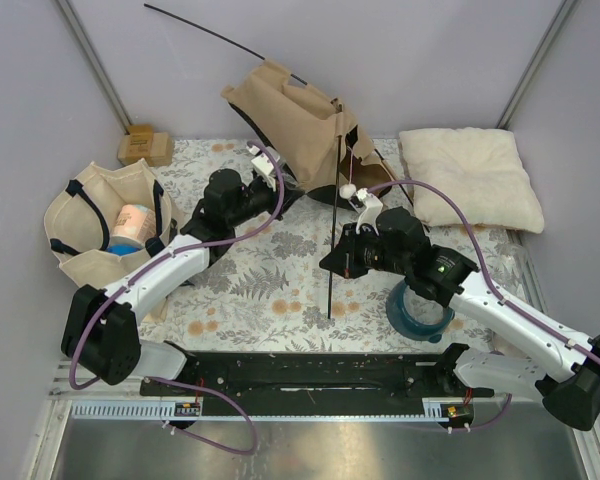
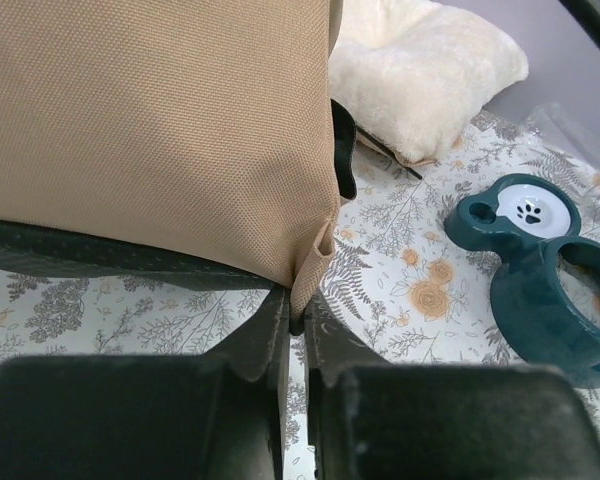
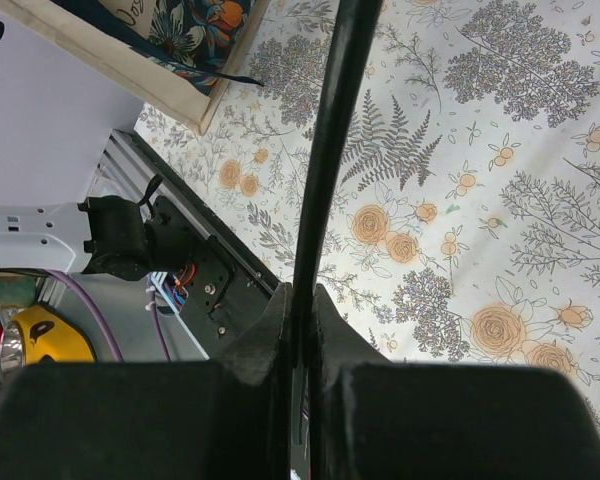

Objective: Set up the pet tent

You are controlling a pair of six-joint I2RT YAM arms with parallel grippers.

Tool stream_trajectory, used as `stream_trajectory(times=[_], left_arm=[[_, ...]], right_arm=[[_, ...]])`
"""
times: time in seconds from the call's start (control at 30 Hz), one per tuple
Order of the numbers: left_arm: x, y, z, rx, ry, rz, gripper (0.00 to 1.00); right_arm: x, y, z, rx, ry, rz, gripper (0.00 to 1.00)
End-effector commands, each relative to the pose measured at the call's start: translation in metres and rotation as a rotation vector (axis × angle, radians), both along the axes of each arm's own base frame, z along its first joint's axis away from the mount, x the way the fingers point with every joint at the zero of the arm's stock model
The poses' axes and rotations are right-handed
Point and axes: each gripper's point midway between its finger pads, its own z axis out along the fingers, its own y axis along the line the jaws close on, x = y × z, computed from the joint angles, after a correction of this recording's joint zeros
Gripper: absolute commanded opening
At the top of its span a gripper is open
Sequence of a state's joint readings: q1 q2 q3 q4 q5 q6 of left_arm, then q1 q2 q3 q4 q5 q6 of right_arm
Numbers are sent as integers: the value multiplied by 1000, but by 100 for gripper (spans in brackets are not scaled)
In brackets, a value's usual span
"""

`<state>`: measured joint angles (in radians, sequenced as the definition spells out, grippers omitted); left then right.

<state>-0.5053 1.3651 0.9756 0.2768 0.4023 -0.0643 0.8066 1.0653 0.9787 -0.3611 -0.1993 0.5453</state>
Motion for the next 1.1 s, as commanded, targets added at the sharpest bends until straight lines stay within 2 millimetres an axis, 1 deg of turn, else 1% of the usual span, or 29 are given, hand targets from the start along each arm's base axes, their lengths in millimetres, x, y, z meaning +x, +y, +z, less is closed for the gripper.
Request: stream_trajectory(times=[0.0,0.07,0.17,0.3,0.33,0.37,0.43,0.47,0.6,0.8,0.87,1.07], left_arm=[[5,-4,33,-32,-86,-2,0],[3,-6,34,-30,-94,-10,0],[-2,-6,31,-10,-95,-19,0],[-13,-6,23,11,-74,-31,0],[-15,-5,20,14,-66,-34,0],[-18,-5,19,14,-60,-35,0],[-22,-2,17,13,-49,-35,0],[-25,-2,17,11,-42,-39,0],[-36,1,12,13,-22,-51,0],[-49,9,-1,48,1,-58,0],[-52,13,-7,62,9,-51,0],[-63,25,-22,80,27,-23,0]], right_arm=[[28,0,37,60,-122,-83,0],[30,0,39,67,-132,-90,0],[36,2,51,97,-161,-108,0],[49,19,85,207,-223,-112,0],[54,23,98,237,-244,-118,0],[59,26,105,260,-259,-130,0],[73,30,127,311,-309,-170,0],[76,29,139,332,-336,-182,0],[102,20,159,350,-420,-299,0],[136,1,190,407,-512,-453,0],[141,0,203,432,-542,-469,0],[158,-15,226,464,-599,-561,0]])
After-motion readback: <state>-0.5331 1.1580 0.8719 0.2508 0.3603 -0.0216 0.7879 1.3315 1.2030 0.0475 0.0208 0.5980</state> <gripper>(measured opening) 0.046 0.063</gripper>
